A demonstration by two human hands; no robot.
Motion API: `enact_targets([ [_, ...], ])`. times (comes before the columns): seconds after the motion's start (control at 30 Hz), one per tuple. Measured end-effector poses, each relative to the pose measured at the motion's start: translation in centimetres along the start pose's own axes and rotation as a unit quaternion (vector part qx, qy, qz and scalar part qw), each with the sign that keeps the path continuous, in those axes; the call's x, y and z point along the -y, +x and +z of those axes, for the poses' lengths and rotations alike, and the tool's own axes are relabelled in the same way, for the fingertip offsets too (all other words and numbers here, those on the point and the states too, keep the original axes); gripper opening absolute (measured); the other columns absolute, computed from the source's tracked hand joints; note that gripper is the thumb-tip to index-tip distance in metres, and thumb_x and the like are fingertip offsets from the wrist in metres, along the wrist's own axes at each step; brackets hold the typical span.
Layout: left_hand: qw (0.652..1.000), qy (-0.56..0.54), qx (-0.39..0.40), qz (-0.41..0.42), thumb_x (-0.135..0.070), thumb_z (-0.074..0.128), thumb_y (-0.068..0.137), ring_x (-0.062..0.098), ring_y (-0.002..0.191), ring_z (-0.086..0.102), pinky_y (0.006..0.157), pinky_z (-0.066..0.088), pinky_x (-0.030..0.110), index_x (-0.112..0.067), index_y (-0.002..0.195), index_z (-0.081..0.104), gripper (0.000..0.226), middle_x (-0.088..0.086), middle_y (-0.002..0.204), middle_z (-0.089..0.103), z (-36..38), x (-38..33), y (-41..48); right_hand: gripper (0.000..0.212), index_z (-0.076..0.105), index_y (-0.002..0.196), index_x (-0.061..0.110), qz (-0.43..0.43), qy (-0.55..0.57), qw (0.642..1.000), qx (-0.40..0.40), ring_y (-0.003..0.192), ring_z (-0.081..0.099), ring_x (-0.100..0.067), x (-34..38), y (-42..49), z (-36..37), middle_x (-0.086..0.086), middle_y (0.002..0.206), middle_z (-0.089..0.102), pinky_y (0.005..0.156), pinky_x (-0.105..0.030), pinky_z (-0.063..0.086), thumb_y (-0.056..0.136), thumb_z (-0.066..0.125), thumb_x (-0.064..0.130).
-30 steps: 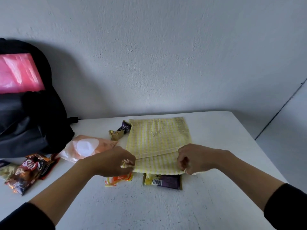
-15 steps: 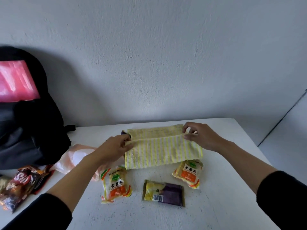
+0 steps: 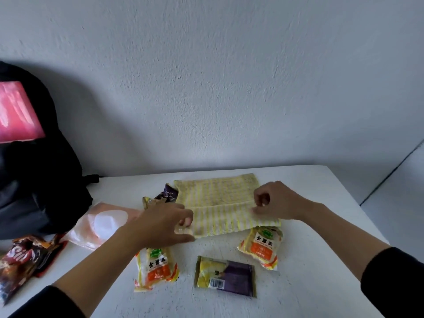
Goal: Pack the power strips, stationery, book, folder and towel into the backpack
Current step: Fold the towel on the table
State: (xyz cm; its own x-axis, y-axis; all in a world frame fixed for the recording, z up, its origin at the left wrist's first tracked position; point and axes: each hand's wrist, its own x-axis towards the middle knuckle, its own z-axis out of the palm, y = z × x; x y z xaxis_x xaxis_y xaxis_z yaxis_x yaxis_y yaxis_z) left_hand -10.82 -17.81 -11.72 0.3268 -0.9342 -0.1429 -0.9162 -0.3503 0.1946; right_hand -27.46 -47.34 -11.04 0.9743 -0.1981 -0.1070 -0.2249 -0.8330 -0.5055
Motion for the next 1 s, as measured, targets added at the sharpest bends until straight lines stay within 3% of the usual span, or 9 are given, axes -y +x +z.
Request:
enact_targets([
  [0.07, 1.000, 0.016, 0.006, 0.003, -0.063, 0.066, 0.089, 0.000, 0.094, 0.055, 0.072, 0.035, 0.010, -0.036, 0.117, 0.062, 0.040, -0.018, 0.110, 0.061, 0.2, -0.1, -0.4, 0.029, 0.065, 0.076, 0.028, 0.030, -0.039, 0.991, 0.128, 0.065, 0.052, -0.002, 0.5, -0.8, -0.3, 0.013, 0.074, 0.060, 0.063, -0.021, 0.043, 0.072, 0.087, 0.046],
  [0.13, 1.000, 0.013, -0.010, 0.005, -0.061, 0.065, 0.090, -0.001, 0.096, 0.056, 0.073, 0.032, 0.006, -0.035, 0.124, 0.063, 0.043, -0.017, 0.115, 0.061, 0.4, -0.2, -0.8, 0.034, 0.067, 0.089, 0.030, 0.047, -0.050, 0.986, 0.155, 0.081, 0.056, -0.003, 0.4, -1.5, 0.0, 0.013, 0.092, 0.061, 0.070, -0.021, 0.046, 0.070, 0.090, 0.047],
  [0.27, 0.999, 0.030, -0.035, 0.009, -0.046, 0.061, 0.099, -0.001, 0.096, 0.057, 0.078, 0.036, 0.008, -0.031, 0.129, 0.067, 0.034, -0.014, 0.120, 0.064, 0.8, -0.6, -1.6, 0.035, 0.073, 0.104, 0.025, 0.054, 0.008, 0.993, 0.109, 0.101, 0.058, -0.005, -0.4, -2.5, 0.0, 0.011, 0.108, 0.062, 0.080, -0.018, 0.047, 0.074, 0.090, 0.035],
  [0.4, 0.998, 0.038, -0.040, -0.004, -0.040, 0.057, 0.102, -0.004, 0.101, 0.052, 0.067, 0.028, 0.004, -0.032, 0.131, 0.066, 0.031, -0.016, 0.130, 0.059, 0.7, -1.7, -2.5, 0.009, 0.075, 0.099, 0.024, 0.017, 0.008, 0.999, 0.051, 0.097, 0.060, -0.003, -1.1, -3.4, -0.2, 0.012, 0.102, 0.067, 0.082, -0.019, 0.045, 0.091, 0.076, 0.020],
  [0.5, 0.999, 0.026, -0.030, -0.010, -0.039, 0.050, 0.105, -0.004, 0.108, 0.052, 0.070, 0.030, 0.006, -0.032, 0.130, 0.063, 0.030, -0.017, 0.133, 0.059, 0.7, -2.0, -2.7, 0.011, 0.072, 0.105, 0.018, 0.005, -0.014, 1.000, -0.008, 0.088, 0.056, 0.001, -0.7, -3.9, -0.2, 0.014, 0.097, 0.064, 0.074, -0.012, 0.037, 0.100, 0.063, 0.016],
  [0.67, 0.990, -0.104, -0.031, -0.088, -0.039, 0.038, 0.110, 0.009, 0.099, 0.056, 0.075, 0.037, 0.016, -0.022, 0.133, 0.057, 0.034, -0.004, 0.126, 0.065, -0.1, -2.4, -2.9, 0.028, 0.058, 0.089, 0.027, 0.032, 0.046, 0.997, -0.059, 0.061, 0.043, -0.008, -0.8, -4.3, -0.2, 0.004, 0.075, 0.057, 0.057, -0.020, 0.032, 0.106, 0.046, 0.008],
  [0.73, 0.976, -0.189, -0.027, -0.108, -0.040, 0.037, 0.110, 0.015, 0.097, 0.058, 0.079, 0.042, 0.023, -0.022, 0.136, 0.054, 0.036, -0.002, 0.121, 0.063, -0.5, -2.6, -2.6, 0.029, 0.058, 0.089, 0.026, 0.041, 0.056, 0.995, -0.075, 0.061, 0.042, -0.011, -1.0, -4.4, -0.1, -0.001, 0.075, 0.057, 0.056, -0.020, 0.032, 0.107, 0.043, 0.008],
  [0.87, 0.955, -0.269, -0.047, -0.114, -0.044, 0.043, 0.107, 0.032, 0.092, 0.064, 0.085, 0.053, 0.050, -0.028, 0.110, 0.059, 0.023, 0.010, 0.099, 0.067, -0.7, -1.7, -1.4, 0.027, 0.064, 0.096, 0.022, 0.061, 0.072, 0.990, -0.102, 0.064, 0.050, -0.014, -1.7, -3.9, -0.1, 0.002, 0.077, 0.061, 0.055, -0.017, 0.034, 0.107, 0.043, 0.011],
  [1.0, 0.952, -0.262, -0.044, -0.155, -0.043, 0.045, 0.107, 0.027, 0.085, 0.067, 0.082, 0.056, 0.045, -0.022, 0.105, 0.059, 0.026, 0.008, 0.093, 0.068, -0.3, -0.5, 0.6, 0.024, 0.069, 0.103, 0.021, 0.054, 0.077, 0.987, -0.128, 0.081, 0.062, -0.019, -2.3, -2.5, 0.2, -0.001, 0.092, 0.070, 0.067, -0.023, 0.042, 0.106, 0.048, 0.012],
])
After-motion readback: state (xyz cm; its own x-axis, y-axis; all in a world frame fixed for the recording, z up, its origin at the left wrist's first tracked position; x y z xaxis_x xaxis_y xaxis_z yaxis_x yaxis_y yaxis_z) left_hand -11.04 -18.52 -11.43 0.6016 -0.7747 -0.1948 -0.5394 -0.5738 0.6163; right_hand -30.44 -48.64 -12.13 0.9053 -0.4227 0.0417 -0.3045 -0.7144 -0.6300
